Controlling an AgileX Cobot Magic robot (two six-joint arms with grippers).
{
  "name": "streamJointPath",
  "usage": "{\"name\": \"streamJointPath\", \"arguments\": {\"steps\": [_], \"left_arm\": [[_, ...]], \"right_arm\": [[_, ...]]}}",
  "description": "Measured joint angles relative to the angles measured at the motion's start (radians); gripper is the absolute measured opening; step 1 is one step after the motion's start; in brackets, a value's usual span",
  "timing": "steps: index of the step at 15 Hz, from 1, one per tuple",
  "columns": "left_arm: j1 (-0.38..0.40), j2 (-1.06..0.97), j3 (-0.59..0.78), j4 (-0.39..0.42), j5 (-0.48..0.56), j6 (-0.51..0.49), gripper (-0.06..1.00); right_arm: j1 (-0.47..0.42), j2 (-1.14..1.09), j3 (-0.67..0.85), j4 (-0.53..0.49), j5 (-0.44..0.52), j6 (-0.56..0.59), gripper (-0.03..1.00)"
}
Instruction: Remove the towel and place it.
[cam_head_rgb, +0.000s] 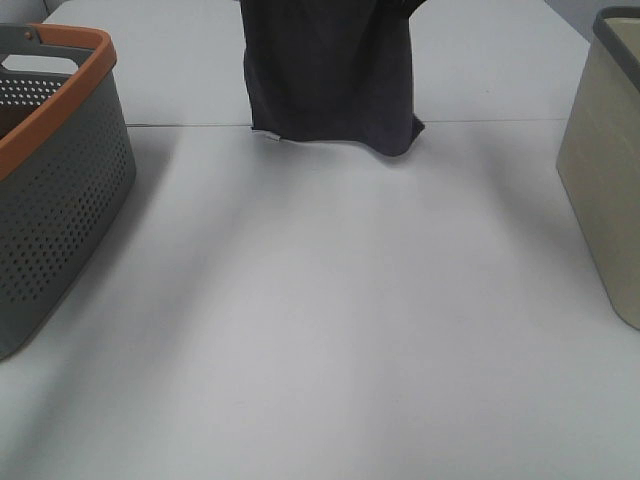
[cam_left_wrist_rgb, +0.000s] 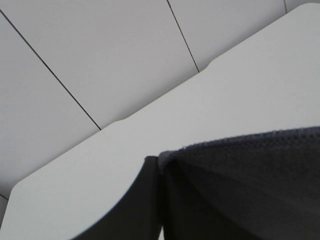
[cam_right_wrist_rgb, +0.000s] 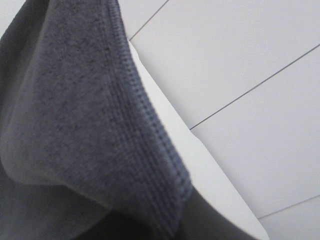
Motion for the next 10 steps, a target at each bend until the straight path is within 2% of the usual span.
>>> {"name": "streamJointPath", "arguments": {"steps": [2,5,6,8,9,10], "left_arm": [[-0.002,0.025,0.000,0.000,0.027,0.002,0.00],[-0.040,0.032,0.000,-0.032,0.252,0.071,0.00],[-0.050,0.032,0.000,-0.083,0.342,0.118,0.00],[-0.061,0.032,0.000,-0.266,0.501,0.223,0.00],[-0.061,0.032,0.000,-0.372,0.620,0.286,0.00],[-0.061,0.032,0.000,-0.405,0.692,0.308,0.00]], "right_arm": [[-0.025,0.054,0.000,-0.001,-0.029,0.017,0.00],[-0.022,0.075,0.063,-0.004,0.084,0.222,0.00],[-0.007,0.064,0.099,-0.004,0.144,0.292,0.00],[0.057,0.038,0.162,0.007,0.279,0.377,0.00],[0.110,0.025,0.183,0.060,0.373,0.378,0.00],[0.141,0.015,0.189,0.131,0.423,0.338,0.00]]}}
